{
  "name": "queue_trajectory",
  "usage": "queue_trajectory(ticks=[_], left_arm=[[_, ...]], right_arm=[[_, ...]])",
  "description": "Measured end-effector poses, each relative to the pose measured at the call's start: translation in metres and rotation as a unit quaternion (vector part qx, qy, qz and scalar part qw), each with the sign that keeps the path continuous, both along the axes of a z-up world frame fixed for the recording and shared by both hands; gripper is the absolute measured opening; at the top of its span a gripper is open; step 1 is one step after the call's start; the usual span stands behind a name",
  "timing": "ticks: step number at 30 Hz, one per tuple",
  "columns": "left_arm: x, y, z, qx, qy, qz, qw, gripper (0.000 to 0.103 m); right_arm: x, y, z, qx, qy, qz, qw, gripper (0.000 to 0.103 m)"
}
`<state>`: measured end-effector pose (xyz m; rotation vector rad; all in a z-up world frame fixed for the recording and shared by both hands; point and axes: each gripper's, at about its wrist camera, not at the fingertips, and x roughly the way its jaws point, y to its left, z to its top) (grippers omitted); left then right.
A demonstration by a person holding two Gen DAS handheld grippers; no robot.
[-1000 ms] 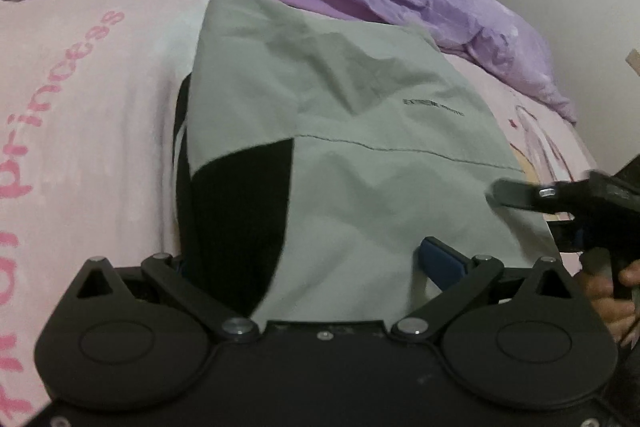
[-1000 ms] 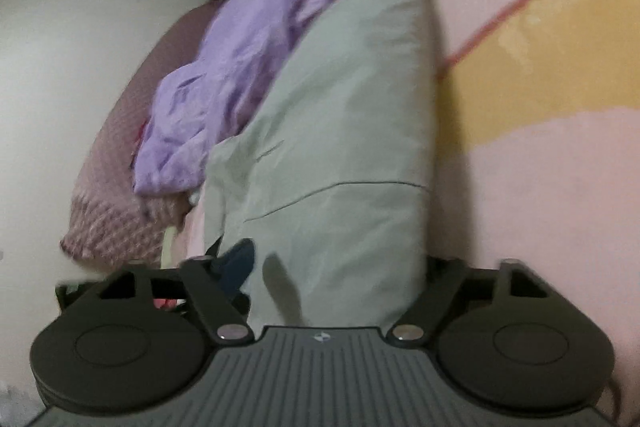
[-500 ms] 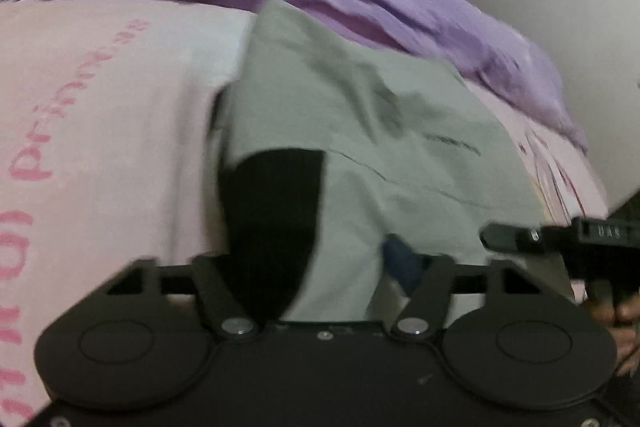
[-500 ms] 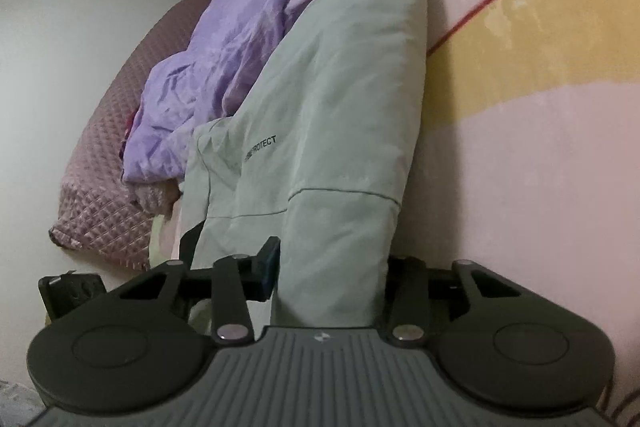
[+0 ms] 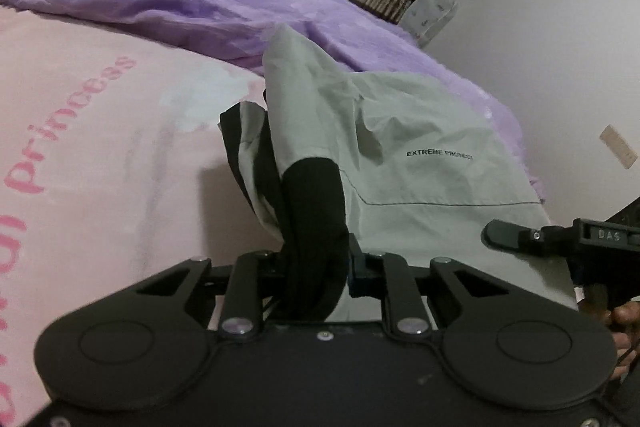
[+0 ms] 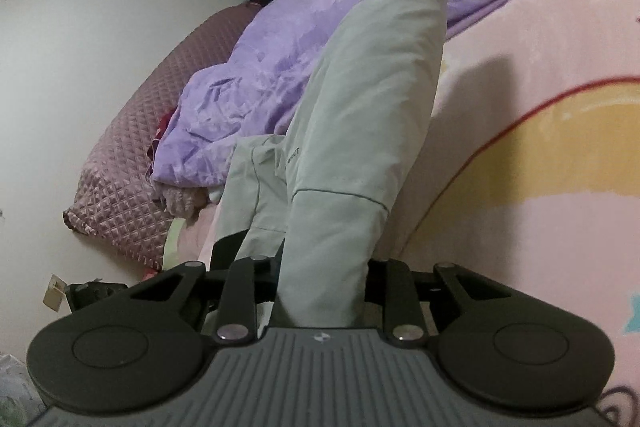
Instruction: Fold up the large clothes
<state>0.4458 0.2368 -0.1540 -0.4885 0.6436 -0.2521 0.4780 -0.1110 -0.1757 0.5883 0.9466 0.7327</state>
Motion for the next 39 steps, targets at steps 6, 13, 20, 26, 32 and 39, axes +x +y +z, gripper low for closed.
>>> queue_trajectory(ticks=[6,13,20,26,32,39], left_arm=[[0.003,-0.040,0.024,-0.008,-0.030,-0.030,0.9991,0.018],[0.011,-0.117,0.038,-0.024,-0.047,-0.079,0.9955,0.018],[0.039,-0.211,0.036,-0.033,-0.043,-0.138,0.9889,0.018],[0.066,-0.287,0.016,-0.034,-0.019,-0.183,0.9823,0.018],[0.096,-0.337,-0.032,-0.013,0.033,-0.206,0.9780,0.021],[0.105,-0.337,-0.052,-0.015,0.033,-0.198,0.9795,0.035]], right_arm=[[-0.003,-0.047,0.033,0.003,-0.020,-0.015,1.000,0.030],[-0.015,-0.118,0.070,-0.025,-0.042,-0.049,0.998,0.030],[-0.030,-0.201,0.073,-0.034,-0.039,-0.105,0.993,0.030],[-0.039,-0.282,0.051,-0.029,-0.022,-0.151,0.988,0.030],[-0.032,-0.330,-0.008,-0.024,0.028,-0.189,0.981,0.032],[-0.034,-0.333,-0.059,-0.012,0.044,-0.211,0.976,0.045]])
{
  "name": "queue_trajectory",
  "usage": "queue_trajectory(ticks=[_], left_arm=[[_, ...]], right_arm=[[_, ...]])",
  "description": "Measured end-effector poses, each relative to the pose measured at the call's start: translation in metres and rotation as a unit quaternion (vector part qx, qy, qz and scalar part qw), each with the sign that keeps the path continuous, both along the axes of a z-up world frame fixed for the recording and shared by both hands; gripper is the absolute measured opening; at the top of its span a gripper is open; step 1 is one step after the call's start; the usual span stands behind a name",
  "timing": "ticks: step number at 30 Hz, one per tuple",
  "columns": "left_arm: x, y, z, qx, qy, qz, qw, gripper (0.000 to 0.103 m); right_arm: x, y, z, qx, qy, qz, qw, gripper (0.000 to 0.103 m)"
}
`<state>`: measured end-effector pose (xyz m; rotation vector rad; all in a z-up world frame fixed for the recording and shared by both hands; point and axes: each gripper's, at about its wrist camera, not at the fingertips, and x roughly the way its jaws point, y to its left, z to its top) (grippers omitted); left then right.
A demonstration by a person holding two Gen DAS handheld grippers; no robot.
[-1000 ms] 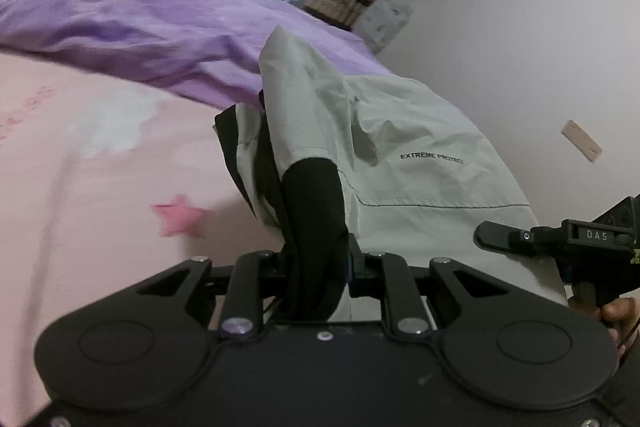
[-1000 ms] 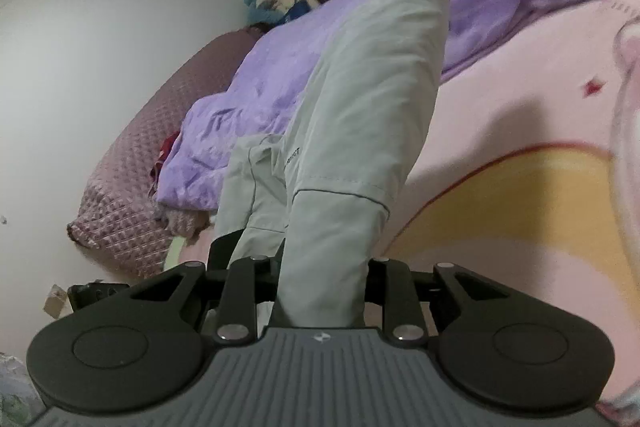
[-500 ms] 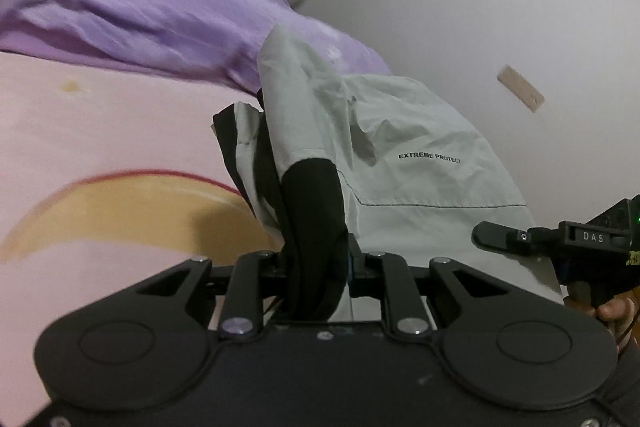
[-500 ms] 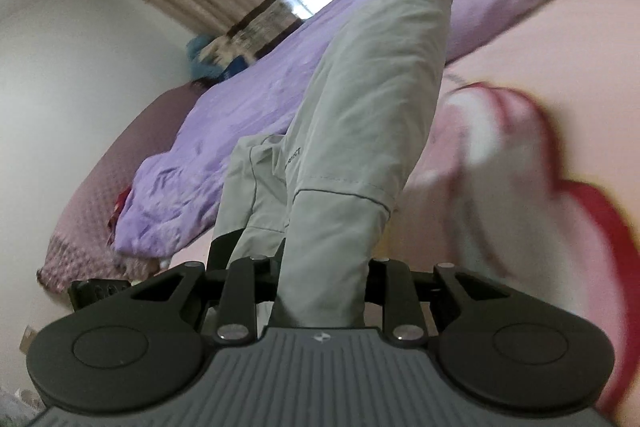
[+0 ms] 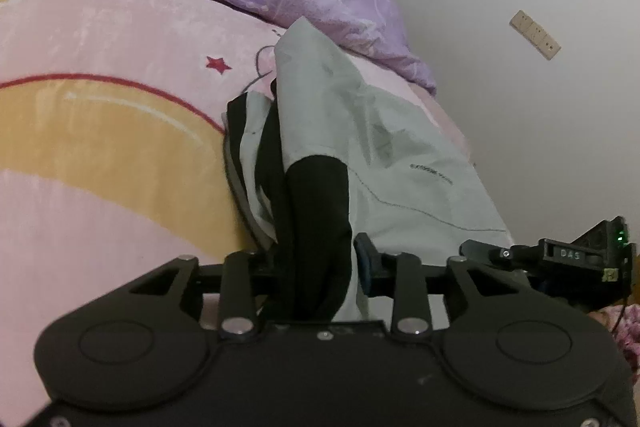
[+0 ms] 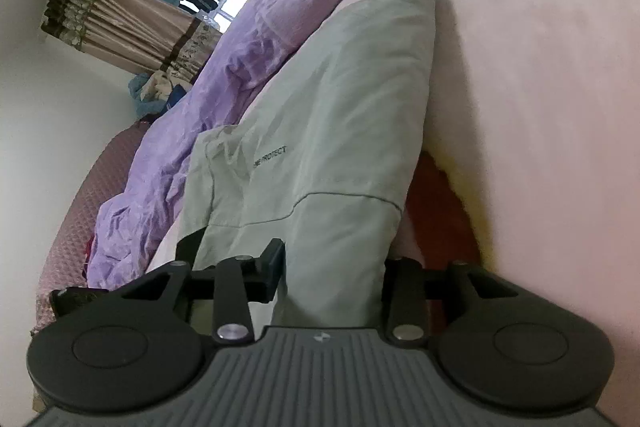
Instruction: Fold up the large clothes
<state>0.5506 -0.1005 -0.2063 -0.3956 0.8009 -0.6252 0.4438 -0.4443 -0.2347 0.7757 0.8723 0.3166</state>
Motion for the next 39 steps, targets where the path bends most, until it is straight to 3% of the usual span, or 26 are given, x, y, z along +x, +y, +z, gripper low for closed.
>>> queue_trajectory(ticks=[14,17,18,20,21,23,25,26,30,34,35,36,37,39], left_arm=[[-0.010,-0.010,0.009,0.016,-0.008,0.000,0.9998,0.038],[-0.011,-0.008,0.021,0.037,-0.014,0.006,0.9992,0.053],[-0.013,-0.005,0.027,0.045,-0.020,0.014,0.9987,0.057],[-0.019,0.004,0.048,0.057,-0.049,0.038,0.9965,0.079],[-0.024,0.007,0.060,0.058,-0.068,0.051,0.9947,0.084],[-0.039,0.010,0.086,0.058,-0.109,0.066,0.9901,0.101],[-0.055,0.003,0.104,0.067,-0.152,0.065,0.9840,0.103],[-0.063,-0.004,0.110,0.076,-0.173,0.063,0.9801,0.103],[-0.082,-0.045,0.101,0.125,-0.241,0.064,0.9602,0.103],[-0.073,-0.076,0.056,0.179,-0.235,0.067,0.9531,0.103],[-0.067,-0.080,0.041,0.209,-0.213,0.066,0.9523,0.103],[-0.063,-0.082,0.028,0.231,-0.195,0.064,0.9512,0.103],[-0.060,-0.081,0.015,0.246,-0.183,0.065,0.9496,0.103],[-0.058,-0.066,0.007,0.201,-0.168,0.078,0.9619,0.103]], right_arm=[[0.002,-0.026,-0.003,-0.015,-0.004,-0.004,1.000,0.047],[0.004,-0.030,-0.002,-0.016,0.005,0.006,1.000,0.054],[0.003,-0.033,0.001,-0.023,0.011,0.004,1.000,0.061],[-0.002,-0.040,0.015,-0.052,0.022,-0.007,0.998,0.071],[-0.007,-0.044,0.027,-0.079,0.027,-0.026,0.996,0.075],[-0.026,-0.047,0.054,-0.142,0.009,-0.084,0.986,0.068],[-0.056,-0.041,0.085,-0.190,-0.048,-0.146,0.970,0.041],[-0.069,-0.034,0.097,-0.204,-0.074,-0.162,0.963,0.036],[-0.104,0.022,0.114,-0.232,-0.157,-0.201,0.939,0.034],[-0.084,0.083,0.076,-0.382,-0.130,-0.215,0.890,0.036],[-0.075,0.090,0.059,-0.403,-0.105,-0.206,0.885,0.036],[-0.069,0.089,0.040,-0.401,-0.074,-0.201,0.891,0.036],[-0.070,0.091,0.031,-0.396,-0.078,-0.218,0.889,0.036],[-0.072,0.097,0.030,-0.406,-0.087,-0.229,0.880,0.037]])
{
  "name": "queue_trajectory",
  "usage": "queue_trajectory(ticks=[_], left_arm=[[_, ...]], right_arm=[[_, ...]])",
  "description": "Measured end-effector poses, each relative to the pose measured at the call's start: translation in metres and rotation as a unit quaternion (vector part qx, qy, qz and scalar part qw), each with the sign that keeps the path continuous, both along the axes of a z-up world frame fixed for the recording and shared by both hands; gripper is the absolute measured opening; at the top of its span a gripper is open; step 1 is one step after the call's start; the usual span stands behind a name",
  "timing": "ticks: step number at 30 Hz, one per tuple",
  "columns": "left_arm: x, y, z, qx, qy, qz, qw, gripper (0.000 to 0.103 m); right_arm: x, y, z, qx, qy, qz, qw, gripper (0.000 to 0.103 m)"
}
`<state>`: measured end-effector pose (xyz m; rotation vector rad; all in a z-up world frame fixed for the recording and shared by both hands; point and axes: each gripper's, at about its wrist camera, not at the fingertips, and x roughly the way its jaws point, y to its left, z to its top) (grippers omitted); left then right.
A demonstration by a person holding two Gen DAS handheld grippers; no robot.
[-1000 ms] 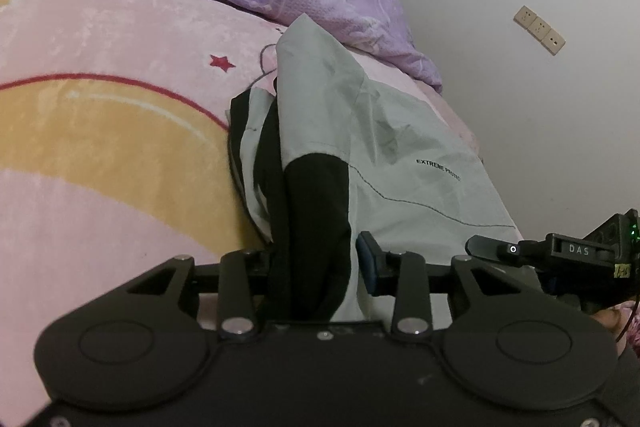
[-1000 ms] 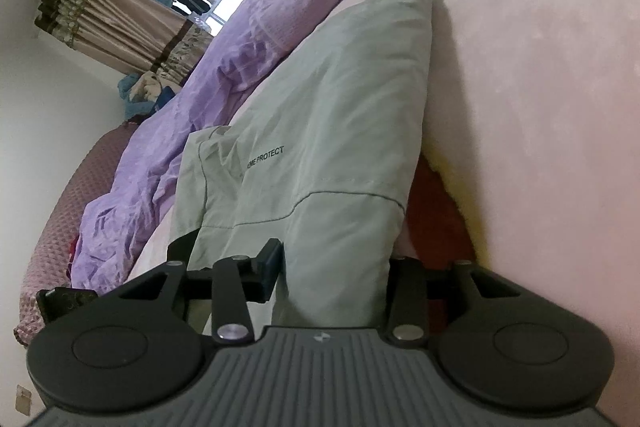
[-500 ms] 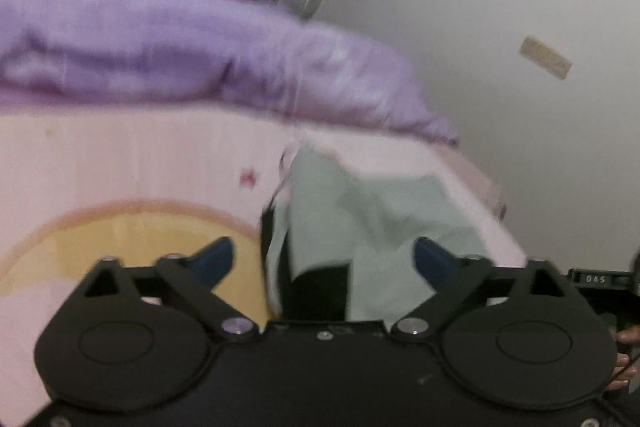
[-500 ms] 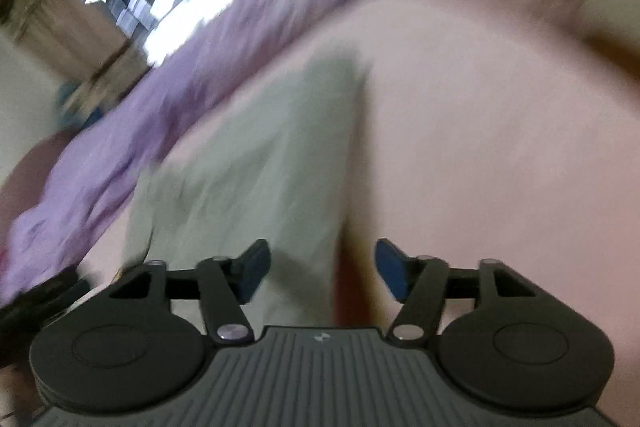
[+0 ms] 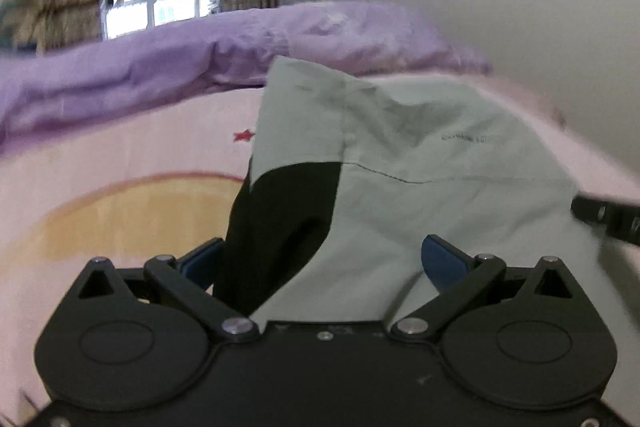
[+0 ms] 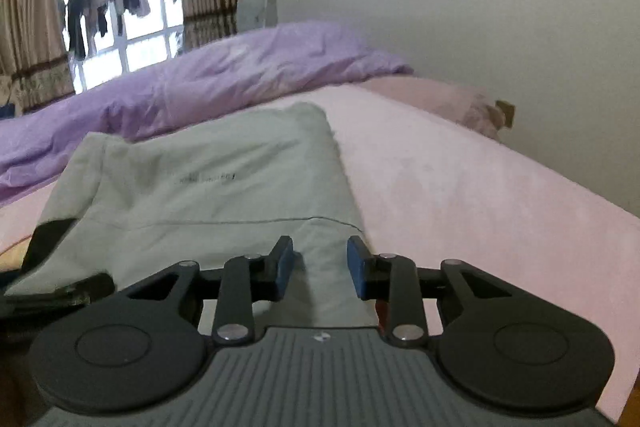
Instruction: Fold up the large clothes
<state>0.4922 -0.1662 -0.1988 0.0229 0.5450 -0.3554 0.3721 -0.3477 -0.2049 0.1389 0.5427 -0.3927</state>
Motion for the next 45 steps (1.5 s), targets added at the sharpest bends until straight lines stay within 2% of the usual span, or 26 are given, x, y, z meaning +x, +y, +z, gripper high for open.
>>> queue_trajectory(ticks=[2,3,7,10,13,15,18,19,21,23,25,28,30,33,36,39,45], left_arm=[[0.003,0.006,0.008,-0.011,0.011,0.004,0.9999,0.103],[0.002,0.007,0.014,-0.008,0.007,0.010,0.9999,0.103],[-0.029,0.015,0.037,0.009,-0.034,0.013,0.9993,0.103],[-0.053,0.021,0.038,0.015,-0.019,0.005,0.9997,0.103],[-0.063,0.021,0.027,0.032,0.012,0.001,0.9994,0.103],[-0.060,0.017,0.011,0.052,0.049,0.006,0.9974,0.103],[-0.050,0.033,0.001,-0.013,0.101,0.015,0.9947,0.103],[-0.049,0.036,0.003,-0.017,0.112,0.014,0.9935,0.103],[-0.052,0.032,0.013,0.013,0.128,0.002,0.9916,0.103],[-0.063,0.029,0.028,0.050,0.123,0.002,0.9912,0.103],[-0.078,0.028,0.043,0.068,0.110,-0.003,0.9916,0.103],[-0.102,0.028,0.070,0.092,0.092,-0.008,0.9915,0.103],[-0.118,0.027,0.087,0.108,0.081,-0.005,0.9908,0.103],[-0.139,0.032,0.101,0.099,0.074,-0.008,0.9923,0.103],[-0.155,0.035,0.105,0.081,0.083,-0.014,0.9931,0.103],[-0.164,0.029,0.104,0.094,0.078,-0.025,0.9922,0.103],[-0.169,0.026,0.103,0.105,0.079,-0.022,0.9910,0.103]], right_arm=[[0.004,0.007,0.007,-0.024,0.023,0.005,0.999,0.037],[0.005,0.010,0.012,-0.022,0.029,0.011,0.999,0.037],[-0.022,0.026,0.037,-0.015,0.015,0.029,0.999,0.040],[-0.034,0.037,0.042,-0.012,0.030,0.046,0.998,0.041],[-0.040,0.039,0.036,0.013,0.057,0.051,0.997,0.042],[-0.038,0.034,0.014,0.028,0.070,0.046,0.996,0.043],[-0.042,0.044,0.002,-0.006,0.059,0.046,0.997,0.043],[-0.041,0.046,0.005,-0.009,0.067,0.044,0.997,0.045],[-0.038,0.046,0.017,0.005,0.089,0.041,0.995,0.048],[-0.044,0.047,0.029,0.021,0.105,0.039,0.994,0.056],[-0.052,0.049,0.040,0.025,0.116,0.040,0.992,0.069],[-0.070,0.055,0.056,0.013,0.116,0.041,0.992,0.083],[-0.080,0.059,0.067,0.007,0.119,0.041,0.992,0.086],[-0.097,0.063,0.078,0.009,0.124,0.043,0.991,0.092],[-0.113,0.063,0.084,0.024,0.128,0.049,0.990,0.095],[-0.122,0.061,0.083,0.039,0.143,0.050,0.988,0.095],[-0.127,0.059,0.083,0.028,0.153,0.039,0.987,0.095]])
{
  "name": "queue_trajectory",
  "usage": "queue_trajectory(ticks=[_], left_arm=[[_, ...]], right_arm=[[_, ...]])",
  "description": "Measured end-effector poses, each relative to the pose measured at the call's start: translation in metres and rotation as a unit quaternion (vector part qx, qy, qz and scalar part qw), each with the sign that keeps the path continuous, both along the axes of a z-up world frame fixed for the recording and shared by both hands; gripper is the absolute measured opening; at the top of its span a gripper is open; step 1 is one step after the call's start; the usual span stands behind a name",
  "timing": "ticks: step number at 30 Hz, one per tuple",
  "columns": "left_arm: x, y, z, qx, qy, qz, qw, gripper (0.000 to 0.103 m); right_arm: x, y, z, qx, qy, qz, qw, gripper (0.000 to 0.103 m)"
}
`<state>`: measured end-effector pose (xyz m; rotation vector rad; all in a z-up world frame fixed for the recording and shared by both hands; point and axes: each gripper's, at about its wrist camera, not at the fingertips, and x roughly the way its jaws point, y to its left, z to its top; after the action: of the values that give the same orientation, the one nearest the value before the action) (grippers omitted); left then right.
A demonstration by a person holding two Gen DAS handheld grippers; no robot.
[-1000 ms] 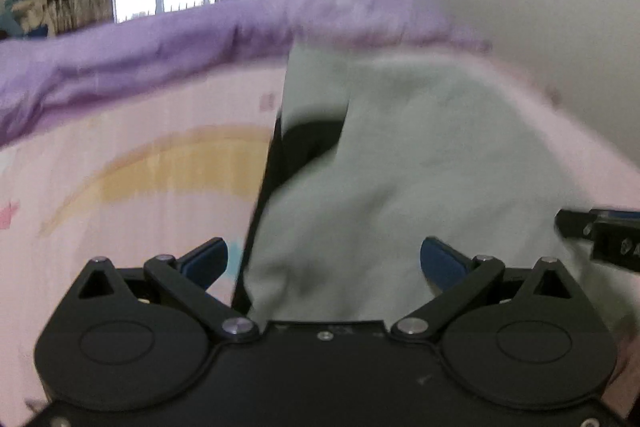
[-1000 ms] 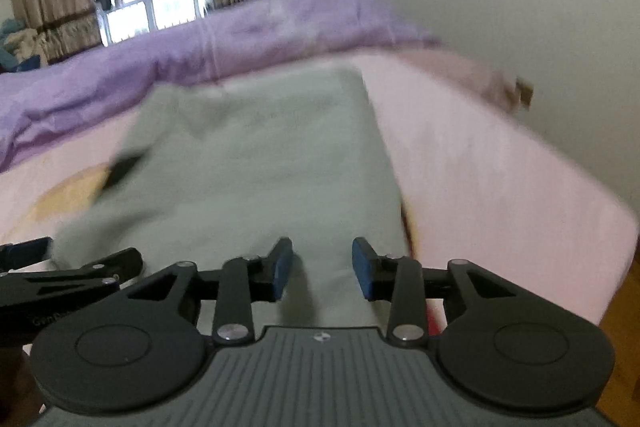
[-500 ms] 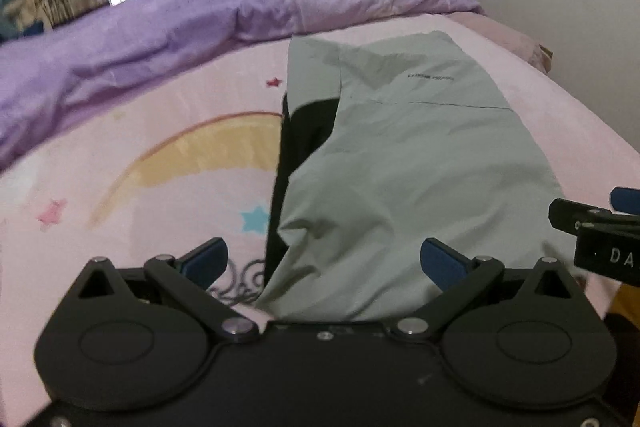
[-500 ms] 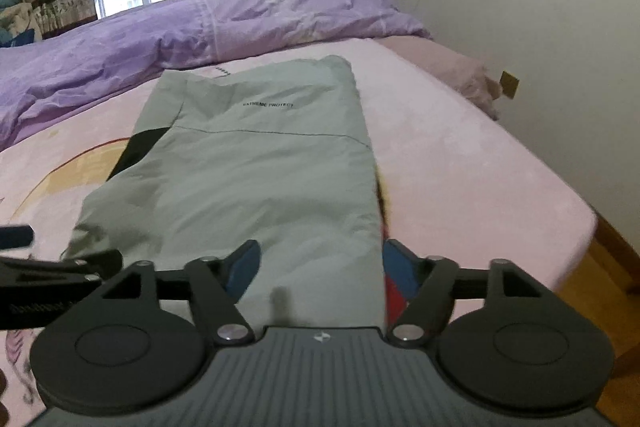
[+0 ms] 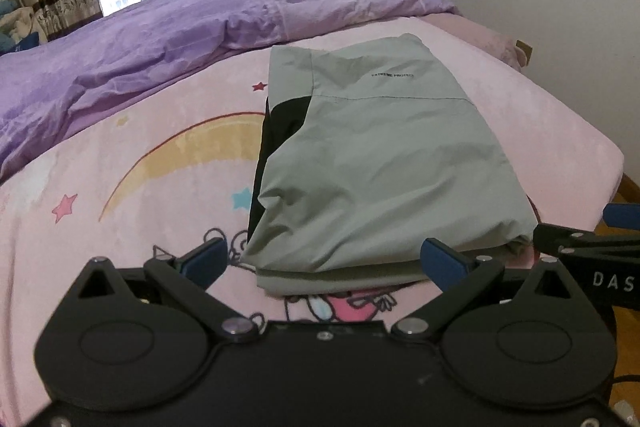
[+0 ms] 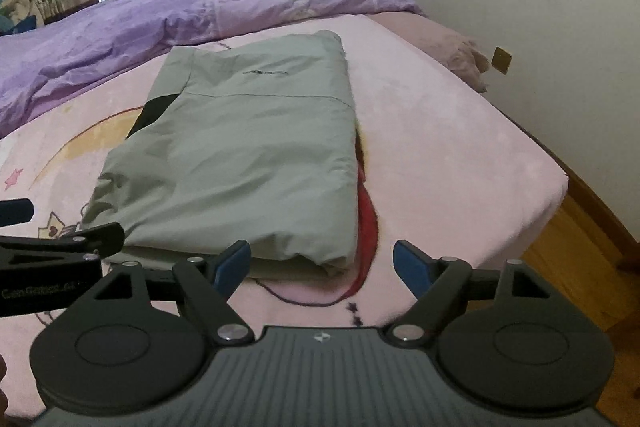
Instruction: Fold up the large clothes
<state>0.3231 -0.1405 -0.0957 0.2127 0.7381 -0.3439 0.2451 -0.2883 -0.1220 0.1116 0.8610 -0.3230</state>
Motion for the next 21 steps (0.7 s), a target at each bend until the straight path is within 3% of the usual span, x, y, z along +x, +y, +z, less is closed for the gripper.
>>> queue_trajectory(ticks=[21], left_arm=[[-0.0035,0.0033,0.0024,-0.003,-0.005,0.003,1.0000,0.103]], right_arm=[[-0.0059,-0.0006,0.0030,-0.001,0.000,-0.001,1.000,0.095]])
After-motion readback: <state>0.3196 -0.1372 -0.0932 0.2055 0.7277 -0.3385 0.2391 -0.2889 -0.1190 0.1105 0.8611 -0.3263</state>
